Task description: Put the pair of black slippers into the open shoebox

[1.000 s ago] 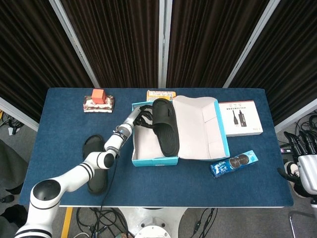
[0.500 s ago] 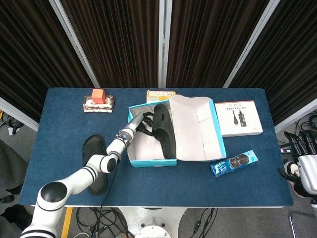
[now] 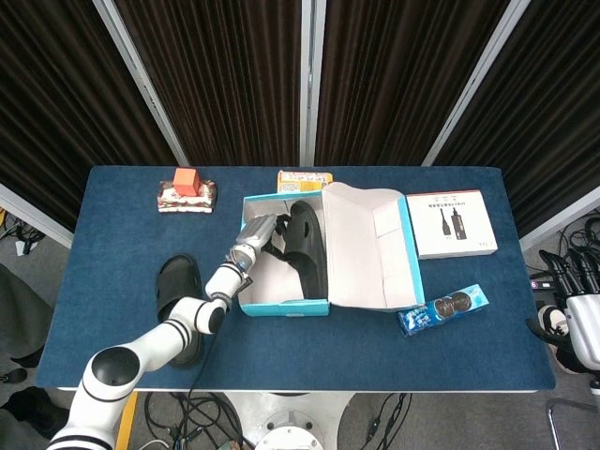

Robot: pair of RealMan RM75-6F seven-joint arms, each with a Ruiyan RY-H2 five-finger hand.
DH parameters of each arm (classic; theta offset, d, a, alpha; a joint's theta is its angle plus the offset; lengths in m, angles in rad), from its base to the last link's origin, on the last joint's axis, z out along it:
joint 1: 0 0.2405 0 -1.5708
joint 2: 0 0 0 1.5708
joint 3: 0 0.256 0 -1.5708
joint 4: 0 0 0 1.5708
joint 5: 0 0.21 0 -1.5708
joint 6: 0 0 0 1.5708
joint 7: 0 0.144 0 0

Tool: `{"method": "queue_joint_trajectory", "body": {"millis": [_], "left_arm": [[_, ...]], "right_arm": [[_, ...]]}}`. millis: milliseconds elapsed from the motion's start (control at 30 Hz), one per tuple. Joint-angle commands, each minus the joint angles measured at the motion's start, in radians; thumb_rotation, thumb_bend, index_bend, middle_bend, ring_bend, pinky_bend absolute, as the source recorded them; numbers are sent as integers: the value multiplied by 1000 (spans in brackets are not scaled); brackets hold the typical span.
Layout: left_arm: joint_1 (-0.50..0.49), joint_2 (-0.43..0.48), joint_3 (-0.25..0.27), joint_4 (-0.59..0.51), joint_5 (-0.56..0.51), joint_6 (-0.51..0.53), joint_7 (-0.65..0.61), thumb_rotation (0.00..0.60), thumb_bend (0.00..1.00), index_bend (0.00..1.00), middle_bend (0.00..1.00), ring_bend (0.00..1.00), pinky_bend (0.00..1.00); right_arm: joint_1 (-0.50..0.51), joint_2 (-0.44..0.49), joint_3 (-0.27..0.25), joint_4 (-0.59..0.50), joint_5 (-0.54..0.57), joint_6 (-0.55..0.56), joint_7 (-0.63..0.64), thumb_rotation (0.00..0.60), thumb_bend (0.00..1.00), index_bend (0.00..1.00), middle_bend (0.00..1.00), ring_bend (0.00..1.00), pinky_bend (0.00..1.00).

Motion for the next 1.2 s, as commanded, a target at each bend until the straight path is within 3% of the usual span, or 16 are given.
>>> {"method": "queue_joint_trajectory", "body": {"millis": [33, 167, 300, 433, 633, 867, 1000, 1200], "left_arm": [[-6, -21, 25, 4, -8, 66, 118, 600, 0, 305, 344, 245, 486], [-7, -18, 26, -22, -31, 108, 227, 600, 0, 102, 150, 80, 333], [-6, -20, 17, -42, -61, 150, 317, 600, 0, 39, 22, 1, 216], [-5, -12, 15, -68, -93, 170, 412, 600, 0, 6, 0, 0, 144], [7, 30, 11, -149, -142, 210, 541, 600, 0, 0, 0, 0, 115], [35, 167, 6, -383, -322, 223, 745, 600, 0, 0, 0, 0, 58], [58, 275, 0, -546, -381, 244, 773, 600, 0, 0, 0, 0, 54], [128, 532, 18, -837, -426, 277, 785, 600, 0, 0, 0, 0, 53]], "right_arm": [[-1, 0, -1, 2, -3, 2, 4, 600, 33, 0, 140, 0, 0], [-2, 0, -3, 7, -8, 4, 13, 600, 36, 0, 140, 0, 0], [-5, 2, -6, 10, -14, 10, 20, 600, 42, 0, 140, 0, 0], [-9, 4, -8, 13, -19, 17, 28, 600, 57, 0, 140, 0, 0], [-12, 7, -10, 17, -28, 24, 39, 600, 69, 0, 140, 0, 0], [-11, 7, -12, 21, -39, 27, 46, 600, 70, 0, 140, 0, 0], [-13, 8, -13, 22, -43, 32, 48, 600, 70, 0, 140, 0, 0], [-12, 10, -13, 24, -52, 37, 53, 600, 71, 0, 140, 0, 0]]}}
